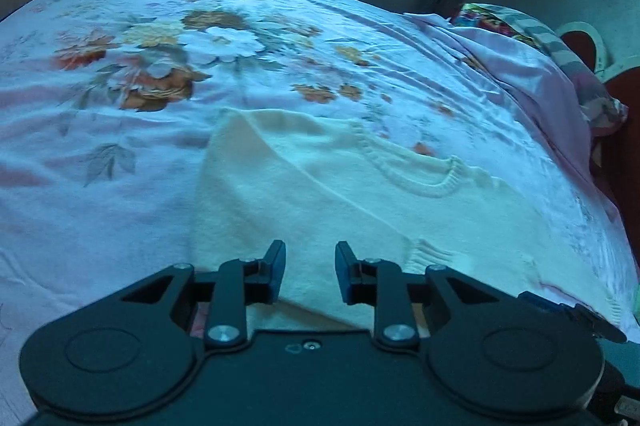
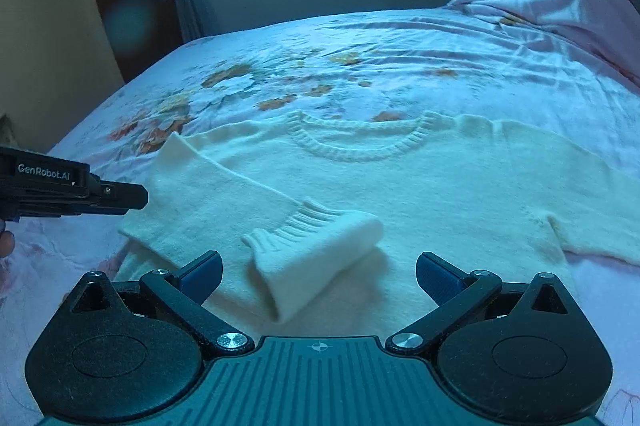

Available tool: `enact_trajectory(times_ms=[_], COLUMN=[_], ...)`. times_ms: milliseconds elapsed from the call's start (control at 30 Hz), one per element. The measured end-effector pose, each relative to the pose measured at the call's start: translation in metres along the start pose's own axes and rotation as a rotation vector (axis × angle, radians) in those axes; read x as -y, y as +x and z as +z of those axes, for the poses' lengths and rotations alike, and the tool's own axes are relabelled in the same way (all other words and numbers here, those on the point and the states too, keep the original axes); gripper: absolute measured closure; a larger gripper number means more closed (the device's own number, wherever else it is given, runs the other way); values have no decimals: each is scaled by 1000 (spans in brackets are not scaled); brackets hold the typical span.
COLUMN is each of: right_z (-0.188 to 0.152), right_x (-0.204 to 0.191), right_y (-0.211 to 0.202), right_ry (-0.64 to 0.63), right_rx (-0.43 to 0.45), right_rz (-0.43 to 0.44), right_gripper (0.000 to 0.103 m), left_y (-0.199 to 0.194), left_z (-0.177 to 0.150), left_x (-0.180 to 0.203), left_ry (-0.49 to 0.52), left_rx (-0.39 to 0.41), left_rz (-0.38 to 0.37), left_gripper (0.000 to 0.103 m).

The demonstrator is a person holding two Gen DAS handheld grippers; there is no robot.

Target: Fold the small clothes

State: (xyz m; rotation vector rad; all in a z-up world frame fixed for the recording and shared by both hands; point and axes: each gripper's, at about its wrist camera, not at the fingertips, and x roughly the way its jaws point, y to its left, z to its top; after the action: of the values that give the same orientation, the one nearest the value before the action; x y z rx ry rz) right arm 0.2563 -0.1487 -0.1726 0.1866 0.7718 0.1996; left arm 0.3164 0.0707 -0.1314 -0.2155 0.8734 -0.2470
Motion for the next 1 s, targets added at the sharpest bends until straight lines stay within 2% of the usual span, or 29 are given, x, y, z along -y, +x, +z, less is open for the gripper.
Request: enact_trajectory(times_ms=[33, 67, 100, 133, 167, 300, 333, 367, 433, 533, 633, 700, 733, 767, 833, 900, 967, 1000], right_z=[-2, -4, -6, -6, -7, -2, -3, -4, -12, -34, -40, -35, -32, -30, -28, -29, -29, -29], right_x=[-9, -16, -21, -24, -23, 9, 17, 25, 48, 79, 94, 98, 100, 102, 108, 116, 125, 129], right_y=[5, 13, 20, 29, 36, 32, 25, 17, -2, -5, -16, -21, -22, -23, -26, -26, -21, -17], right_ry=[-34, -56, -72, -91, -89, 61, 84, 110, 195, 303, 355, 354, 363, 376, 394, 416, 439, 447], right_rx=[-9, -24, -33, -48, -60, -43, -27, -11, 10, -69, -63, -41, -28, -14, 16, 28, 14, 4], right_rz=[-19, -25, -33, -54, -73, -64, -66, -69, -89, -75, -64, -72, -68, -70, -78, -88, -87, -83], right_gripper=[1, 8, 22, 62, 81, 83, 92, 97, 97, 97, 95, 72, 48, 36, 36, 40, 83, 89], left_y=[2, 5, 8, 10, 11, 19, 22, 25, 31, 45, 47, 45, 44, 43, 40, 39, 43, 46], left_z=[-1, -2, -3, -3, -4, -4, -4, -5, -8, -17, -22, -21, -20, -18, -16, -13, -10, -8], left_x=[-4, -7, -10, -11, -10, -3, 1, 5, 12, 17, 18, 18, 17, 17, 17, 18, 24, 26], left_ry=[-1, -3, -10, -16, -18, 3, 11, 23, 43, 65, 78, 69, 65, 61, 59, 65, 83, 87], left_rx=[-3, -7, -12, -17, -18, -9, -10, -10, -14, -50, -46, -50, -50, -50, -43, -32, -27, -28], left_rz=[12, 20, 25, 23, 19, 3, -4, -5, -7, 9, 29, 34, 35, 38, 41, 37, 28, 31], left_gripper=[80, 80, 80, 80, 80, 80, 80, 80, 80, 80, 80, 80, 80, 80, 80, 80, 80, 80])
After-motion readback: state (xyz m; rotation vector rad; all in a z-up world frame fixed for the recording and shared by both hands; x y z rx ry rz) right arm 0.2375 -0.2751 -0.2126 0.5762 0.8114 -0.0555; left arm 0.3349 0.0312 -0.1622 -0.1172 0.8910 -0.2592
